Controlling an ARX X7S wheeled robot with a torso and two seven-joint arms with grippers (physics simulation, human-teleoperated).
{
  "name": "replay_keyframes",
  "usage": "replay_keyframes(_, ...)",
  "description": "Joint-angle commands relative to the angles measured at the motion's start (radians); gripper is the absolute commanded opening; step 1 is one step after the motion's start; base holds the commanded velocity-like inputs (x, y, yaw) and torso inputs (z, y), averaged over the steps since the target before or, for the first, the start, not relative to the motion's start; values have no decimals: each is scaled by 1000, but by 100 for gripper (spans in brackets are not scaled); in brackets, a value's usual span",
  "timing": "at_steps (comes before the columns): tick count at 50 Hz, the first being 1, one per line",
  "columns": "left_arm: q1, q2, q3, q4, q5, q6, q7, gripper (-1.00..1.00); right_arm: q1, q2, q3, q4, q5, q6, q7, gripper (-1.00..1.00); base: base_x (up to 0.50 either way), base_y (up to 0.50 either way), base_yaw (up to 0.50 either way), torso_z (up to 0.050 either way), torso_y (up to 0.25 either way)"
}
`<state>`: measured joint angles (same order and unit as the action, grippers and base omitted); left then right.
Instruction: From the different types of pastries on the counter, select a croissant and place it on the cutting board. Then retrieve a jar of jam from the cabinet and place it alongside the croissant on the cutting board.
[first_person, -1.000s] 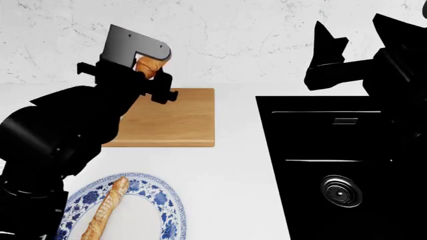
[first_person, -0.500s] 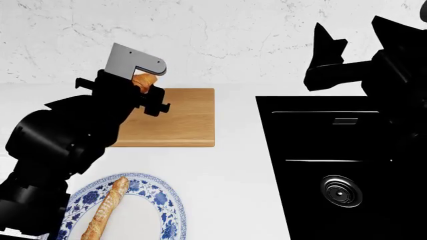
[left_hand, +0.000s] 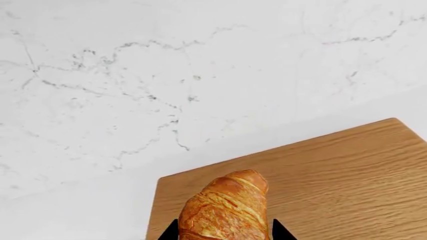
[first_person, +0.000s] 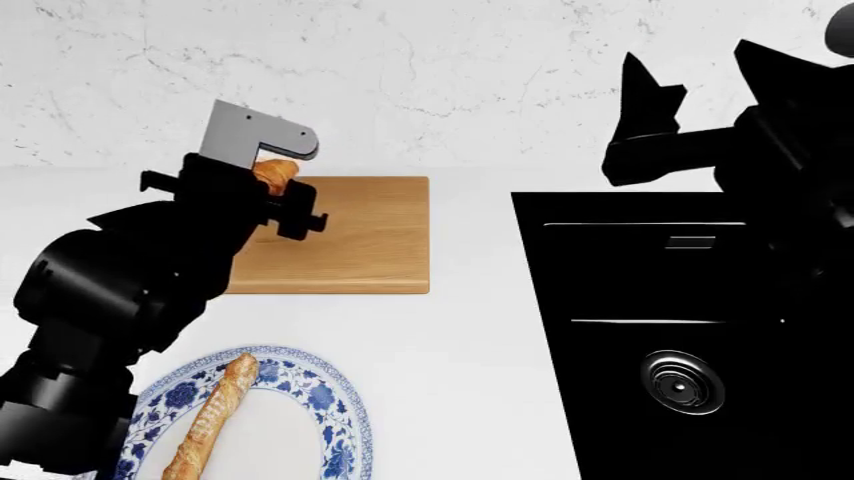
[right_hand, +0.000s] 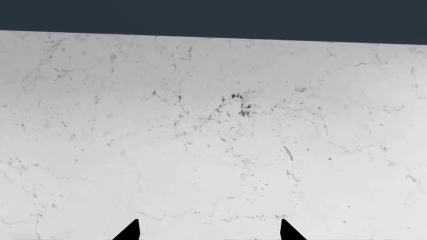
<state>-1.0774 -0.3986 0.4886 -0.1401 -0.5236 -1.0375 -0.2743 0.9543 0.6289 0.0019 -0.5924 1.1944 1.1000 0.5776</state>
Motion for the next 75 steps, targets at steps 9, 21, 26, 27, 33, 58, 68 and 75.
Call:
replay_keyframes(9, -9, -7, -1, 3, -9, -11, -13, -100, -7, 2, -10, 6, -10, -15, -7, 100, 0, 0, 0, 0, -22)
replay_keyframes(21, -19, -5, 6, -6, -7, -4, -6, -100, -15, 6, -14, 10, -16, -26, -14, 100, 0, 0, 0, 0, -185)
replay_keyframes(26, -21, -5, 3, -4, -10, -10, -10, -100, -22, 9, -12, 6, -14, -28, -12, 100, 0, 0, 0, 0, -101)
replay_keyframes(27, -21, -4, 0, -2, -12, -14, -13, -100, -22, 9, -11, 6, -13, -28, -11, 100, 0, 0, 0, 0, 0)
replay_keyframes(33, -31, 0, 1, -16, -12, -14, -11, 100, -25, 12, -11, 7, -13, -31, -12, 100, 0, 0, 0, 0, 0)
replay_keyframes(58, -30, -30, -96, 318, -130, -108, -53, 100, 1, 17, 2, -13, 46, -13, 34, 100, 0, 0, 0, 0, 95)
replay_keyframes(68, -7, -66, -142, 455, -190, -158, -70, 100, -5, 23, 9, -17, 52, -18, 44, 100, 0, 0, 0, 0, 250)
replay_keyframes(75, 32, -89, -213, 578, -252, -172, -87, 100, -2, 30, 25, -41, 36, -29, 75, 100, 0, 0, 0, 0, 185)
